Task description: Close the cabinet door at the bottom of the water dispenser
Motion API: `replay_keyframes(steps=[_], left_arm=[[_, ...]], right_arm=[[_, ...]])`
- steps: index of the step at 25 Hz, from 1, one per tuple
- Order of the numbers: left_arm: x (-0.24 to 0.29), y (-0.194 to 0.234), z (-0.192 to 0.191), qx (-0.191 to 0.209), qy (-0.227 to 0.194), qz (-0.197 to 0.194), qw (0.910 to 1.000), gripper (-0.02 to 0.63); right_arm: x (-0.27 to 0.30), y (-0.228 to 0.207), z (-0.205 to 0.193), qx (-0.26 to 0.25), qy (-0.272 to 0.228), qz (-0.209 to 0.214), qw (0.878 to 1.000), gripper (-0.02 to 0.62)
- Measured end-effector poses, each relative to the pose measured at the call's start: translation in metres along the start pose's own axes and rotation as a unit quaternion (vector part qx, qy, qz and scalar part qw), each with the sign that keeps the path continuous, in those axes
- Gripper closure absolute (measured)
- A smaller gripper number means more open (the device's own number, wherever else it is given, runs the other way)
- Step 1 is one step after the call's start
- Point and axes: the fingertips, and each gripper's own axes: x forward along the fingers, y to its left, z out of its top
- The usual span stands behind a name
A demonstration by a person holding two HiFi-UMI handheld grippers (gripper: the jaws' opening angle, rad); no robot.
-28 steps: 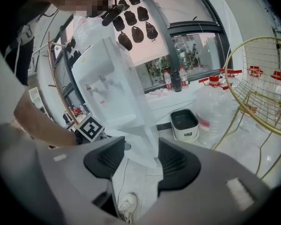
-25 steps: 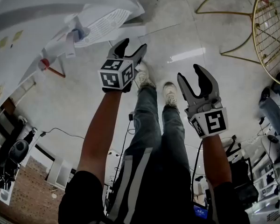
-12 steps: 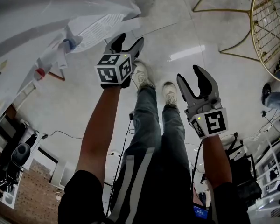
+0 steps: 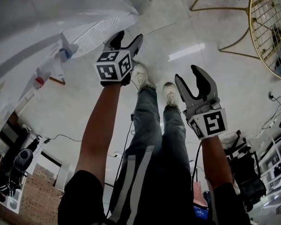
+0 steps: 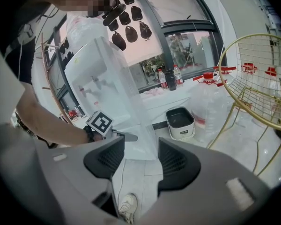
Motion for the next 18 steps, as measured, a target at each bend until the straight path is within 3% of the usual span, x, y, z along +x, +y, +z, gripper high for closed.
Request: replay_keyframes(steps=[18], left_arm=[[0.029,-0.003,0.017,0.018,0.003,0.007,0.9998,0.290]], right_arm=[[-0.014,-0.012,0.006,0.009,-0.011,-0.031,0.999,0.370]])
